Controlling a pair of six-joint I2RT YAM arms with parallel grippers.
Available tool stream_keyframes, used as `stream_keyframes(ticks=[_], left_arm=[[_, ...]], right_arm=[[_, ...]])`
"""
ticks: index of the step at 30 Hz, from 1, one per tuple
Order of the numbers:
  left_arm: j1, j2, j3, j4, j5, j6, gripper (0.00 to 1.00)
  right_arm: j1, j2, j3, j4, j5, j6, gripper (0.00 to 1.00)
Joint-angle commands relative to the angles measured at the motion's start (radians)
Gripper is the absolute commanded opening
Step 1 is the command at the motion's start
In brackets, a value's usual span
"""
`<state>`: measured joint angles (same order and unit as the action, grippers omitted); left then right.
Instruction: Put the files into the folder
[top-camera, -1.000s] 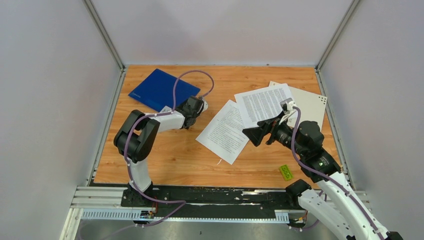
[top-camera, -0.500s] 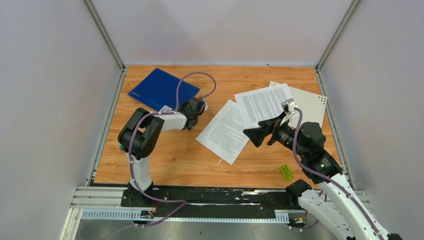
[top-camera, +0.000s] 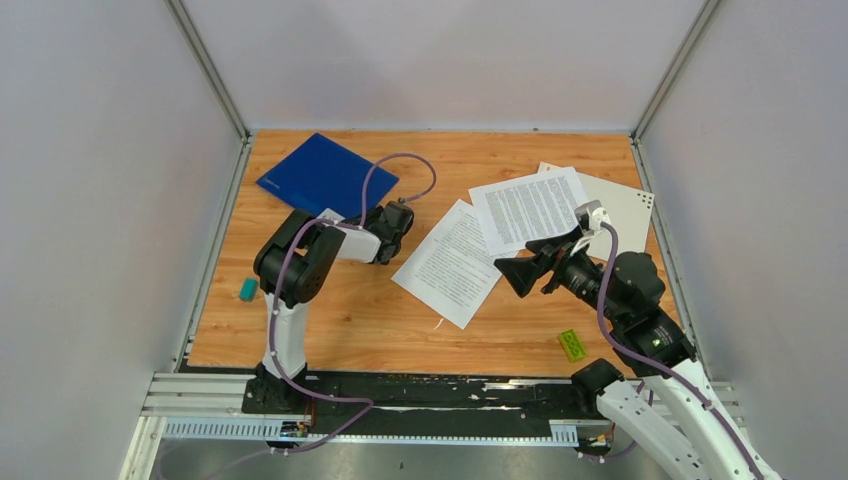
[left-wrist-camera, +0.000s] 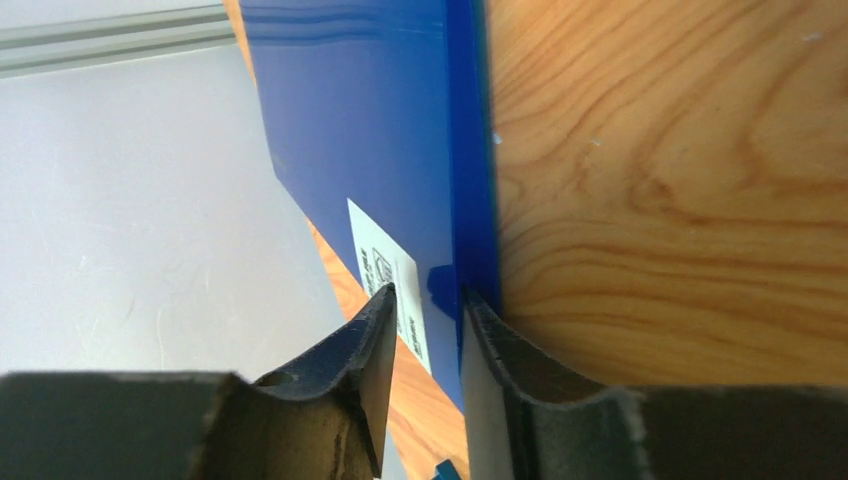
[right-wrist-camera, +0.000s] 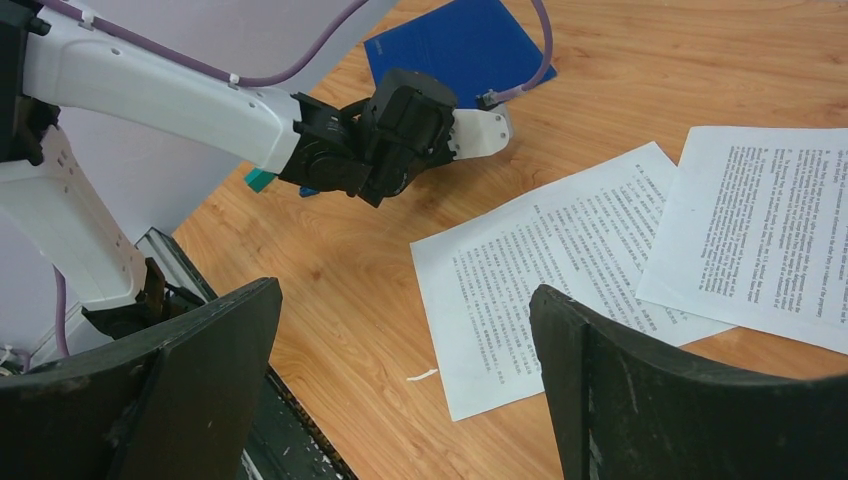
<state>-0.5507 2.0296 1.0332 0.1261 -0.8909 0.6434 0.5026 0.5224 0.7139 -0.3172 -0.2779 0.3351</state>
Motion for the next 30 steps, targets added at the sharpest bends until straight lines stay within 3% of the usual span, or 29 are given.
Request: stream_keyframes(ticks=[1, 3, 8, 20, 30], left_arm=[[-0.001, 0.036, 0.001, 0.068, -0.036, 0.009, 0.3], [0.0, 0.03, -0.003, 0.087, -0.048, 0.005, 0.18], [-0.001, -0.013, -0.017, 0.128, -0.083, 0.001, 0.0], [-0.003, -0.352, -0.029, 0.038, -0.022, -0.265, 0.0], [-0.018, -0.685, -0.131, -0.034, 0.202, -0.521, 0.0]], right_arm=[[-0.001, -0.007, 0.03, -0.006, 0.023, -0.006, 0.97], [-0.002, -0.007, 0.019, 0.002, 0.02, 0.016, 0.97], [-0.001, -0.007, 0.0, 0.025, 0.011, 0.052, 0.96], [-0.001, 0.049, -0.024, 0.044, 0.05, 0.199, 0.95], [-0.001, 0.124, -0.031, 0.095, 0.041, 0.273, 0.91]])
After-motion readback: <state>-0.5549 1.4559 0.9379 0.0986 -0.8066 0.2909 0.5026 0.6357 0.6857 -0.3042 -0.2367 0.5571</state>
